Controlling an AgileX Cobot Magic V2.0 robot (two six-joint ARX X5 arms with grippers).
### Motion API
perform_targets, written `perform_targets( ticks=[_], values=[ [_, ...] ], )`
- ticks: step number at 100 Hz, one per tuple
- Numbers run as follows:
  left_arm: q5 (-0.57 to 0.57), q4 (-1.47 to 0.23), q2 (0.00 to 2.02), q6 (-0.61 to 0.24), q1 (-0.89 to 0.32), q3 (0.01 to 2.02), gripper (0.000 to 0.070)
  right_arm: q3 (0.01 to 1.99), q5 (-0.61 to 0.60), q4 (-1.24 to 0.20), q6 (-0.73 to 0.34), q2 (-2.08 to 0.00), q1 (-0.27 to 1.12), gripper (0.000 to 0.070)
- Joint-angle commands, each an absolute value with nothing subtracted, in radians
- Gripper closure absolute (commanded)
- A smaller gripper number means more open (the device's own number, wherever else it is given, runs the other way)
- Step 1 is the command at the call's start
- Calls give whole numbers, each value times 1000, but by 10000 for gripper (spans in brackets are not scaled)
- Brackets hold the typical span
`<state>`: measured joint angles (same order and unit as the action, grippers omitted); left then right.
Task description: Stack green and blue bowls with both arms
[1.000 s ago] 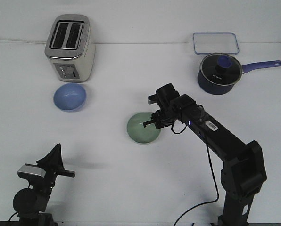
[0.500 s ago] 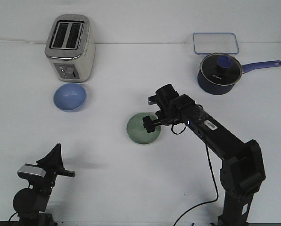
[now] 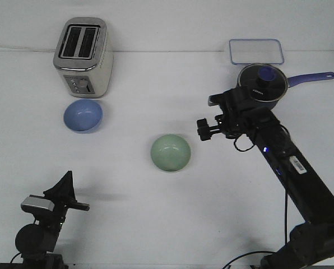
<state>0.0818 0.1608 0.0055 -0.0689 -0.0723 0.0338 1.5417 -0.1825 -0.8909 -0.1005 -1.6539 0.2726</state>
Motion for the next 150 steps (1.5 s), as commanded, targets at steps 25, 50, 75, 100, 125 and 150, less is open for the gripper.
perform_targets(
  ticks=[25,50,75,100,125,150],
  values=[
    [81,174,3,-57,-72,14,688,1532,-183,-924,27,-1494,107,100],
    [81,174,3,-57,-72,14,689,1316,-183,-807,30,-1290,-14,100],
    [81,174,3,-57,-72,14,688,1045,-182,-654,24,-1030,-48,100],
    [81,174,3,-57,-72,14,689,837,-182,-516,27,-791,-48,100],
    [81,174,3,-57,-72,14,689,647,-183,-355,39,-587,-47,100],
    [81,174,3,-57,-72,14,688,547,-177,-306,53,-433,-47,100]
  ],
)
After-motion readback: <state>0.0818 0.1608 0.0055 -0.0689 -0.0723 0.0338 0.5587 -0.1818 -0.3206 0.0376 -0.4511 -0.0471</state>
